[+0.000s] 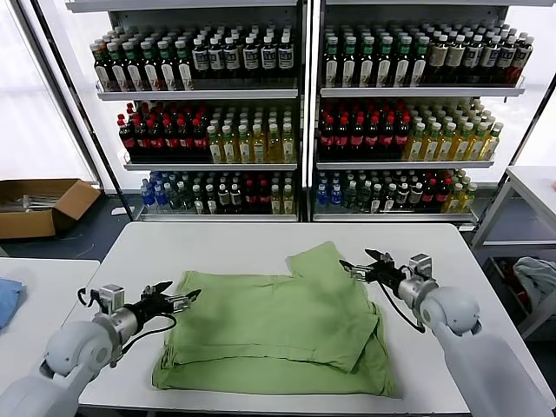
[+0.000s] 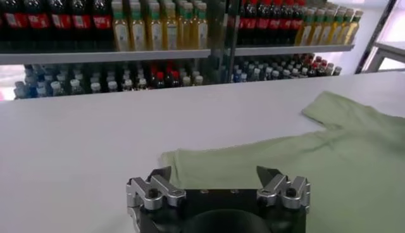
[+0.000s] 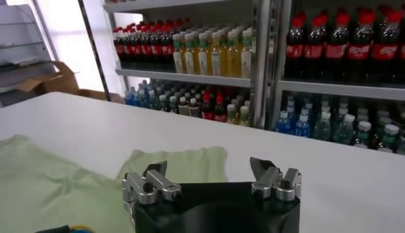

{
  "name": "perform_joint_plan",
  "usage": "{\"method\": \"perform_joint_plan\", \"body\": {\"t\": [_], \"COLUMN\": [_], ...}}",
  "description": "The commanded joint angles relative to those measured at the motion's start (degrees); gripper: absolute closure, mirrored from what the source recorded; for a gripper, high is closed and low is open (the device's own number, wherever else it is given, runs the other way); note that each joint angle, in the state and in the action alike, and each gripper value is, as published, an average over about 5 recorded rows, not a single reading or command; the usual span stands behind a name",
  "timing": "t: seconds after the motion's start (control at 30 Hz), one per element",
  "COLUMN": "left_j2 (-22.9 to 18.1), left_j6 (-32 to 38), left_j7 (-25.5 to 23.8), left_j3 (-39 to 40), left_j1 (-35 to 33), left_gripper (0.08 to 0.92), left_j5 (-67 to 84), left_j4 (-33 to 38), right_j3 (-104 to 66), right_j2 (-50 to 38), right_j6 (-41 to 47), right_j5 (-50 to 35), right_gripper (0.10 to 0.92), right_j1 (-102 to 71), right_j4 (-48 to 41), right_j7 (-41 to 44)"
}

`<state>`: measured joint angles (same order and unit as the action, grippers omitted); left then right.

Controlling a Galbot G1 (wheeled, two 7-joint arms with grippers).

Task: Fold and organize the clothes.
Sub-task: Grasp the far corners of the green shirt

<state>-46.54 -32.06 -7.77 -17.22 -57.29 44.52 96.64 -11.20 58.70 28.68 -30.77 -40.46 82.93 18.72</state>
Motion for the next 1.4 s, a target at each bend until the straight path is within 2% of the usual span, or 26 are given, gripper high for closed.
{"method": "perform_joint_plan", "body": {"t": [0.03,0.47,0.77,0.93,1.0,1.2,1.4], "left_j2": [-1.6,-2.5,-2.5,-2.7,-2.7,-2.6,-2.5], "left_j6": [0.4,0.3,0.2,0.2,0.1,0.1,0.7], "left_j7": [-1.0,-1.0,-1.7,-2.6,-2.7,-3.0,-2.7], "left_j3": [12.1,11.8,10.5,10.0,9.9,9.6,9.1], "left_j1": [16.1,14.9,11.3,9.9,9.8,9.7,9.9], "left_gripper": [0.177,0.177,0.177,0.185,0.225,0.406,0.579], "left_j5": [0.4,-1.0,-1.9,-2.8,-3.0,-3.1,-2.6], "left_j4": [-14.2,-15.5,-14.2,-13.5,-13.6,-13.6,-13.3], "right_j3": [7.0,7.5,8.9,9.4,9.6,9.2,7.4], "right_j2": [2.6,5.7,6.4,6.7,6.9,7.4,7.5], "right_j6": [0.0,-0.9,-1.1,-1.1,-1.0,-1.3,-2.3], "right_j5": [1.6,3.2,3.7,3.8,3.9,3.6,1.2], "right_gripper": [0.203,0.203,0.212,0.328,0.380,0.545,0.744], "right_j1": [9.7,8.8,8.7,8.5,8.5,8.3,7.4], "right_j4": [-12.1,-14.6,-15.7,-15.9,-16.0,-15.9,-13.0], "right_j7": [1.5,1.1,0.7,0.5,0.3,0.0,-0.9]}}
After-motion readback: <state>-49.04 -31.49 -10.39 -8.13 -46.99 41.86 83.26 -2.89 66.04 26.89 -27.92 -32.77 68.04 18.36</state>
